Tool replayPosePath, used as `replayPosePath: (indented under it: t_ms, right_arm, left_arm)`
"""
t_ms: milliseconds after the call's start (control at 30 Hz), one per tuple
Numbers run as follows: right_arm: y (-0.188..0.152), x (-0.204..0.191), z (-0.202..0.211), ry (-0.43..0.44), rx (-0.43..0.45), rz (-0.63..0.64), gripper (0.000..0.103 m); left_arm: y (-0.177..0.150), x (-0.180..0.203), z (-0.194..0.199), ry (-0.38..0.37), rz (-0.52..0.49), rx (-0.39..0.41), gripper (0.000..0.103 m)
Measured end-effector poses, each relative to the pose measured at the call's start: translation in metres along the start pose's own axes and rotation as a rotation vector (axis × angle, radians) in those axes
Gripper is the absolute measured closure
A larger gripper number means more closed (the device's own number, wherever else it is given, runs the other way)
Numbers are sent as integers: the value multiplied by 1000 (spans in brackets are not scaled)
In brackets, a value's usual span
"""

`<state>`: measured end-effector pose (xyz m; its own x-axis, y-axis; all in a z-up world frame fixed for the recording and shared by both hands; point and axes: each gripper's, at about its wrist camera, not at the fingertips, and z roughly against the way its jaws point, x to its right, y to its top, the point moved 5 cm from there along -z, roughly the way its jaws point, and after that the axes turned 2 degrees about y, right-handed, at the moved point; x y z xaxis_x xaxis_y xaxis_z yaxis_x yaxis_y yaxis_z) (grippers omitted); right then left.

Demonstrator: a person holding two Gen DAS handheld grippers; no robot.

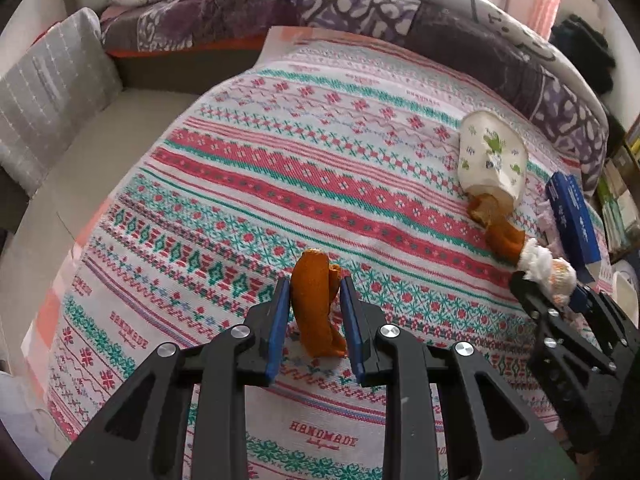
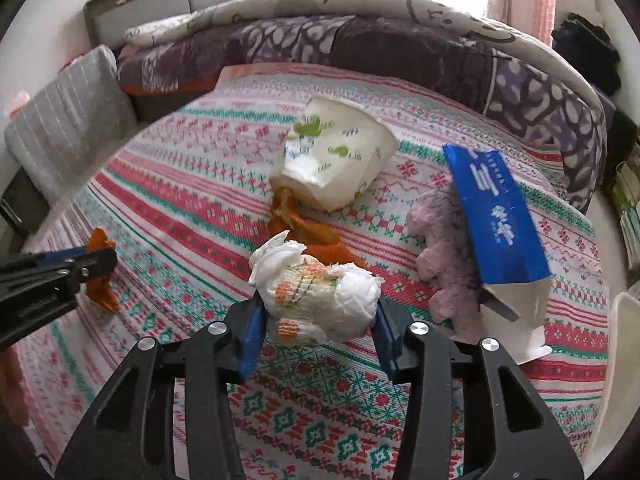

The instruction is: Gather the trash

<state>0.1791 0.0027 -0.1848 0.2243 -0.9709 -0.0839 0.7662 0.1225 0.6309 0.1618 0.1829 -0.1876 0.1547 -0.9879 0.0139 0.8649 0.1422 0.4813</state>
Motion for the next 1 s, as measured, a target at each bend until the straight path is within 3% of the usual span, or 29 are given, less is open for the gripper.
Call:
replayPosePath:
  t_ms: [533, 1000]
  right_arm:
    - [14, 20, 59, -31, 115, -65, 59]
    - [11, 64, 101, -91, 165, -187, 58]
  left_arm:
    - [16, 10, 54, 4, 56, 182, 77]
    - [17, 55, 102, 16, 4, 325, 77]
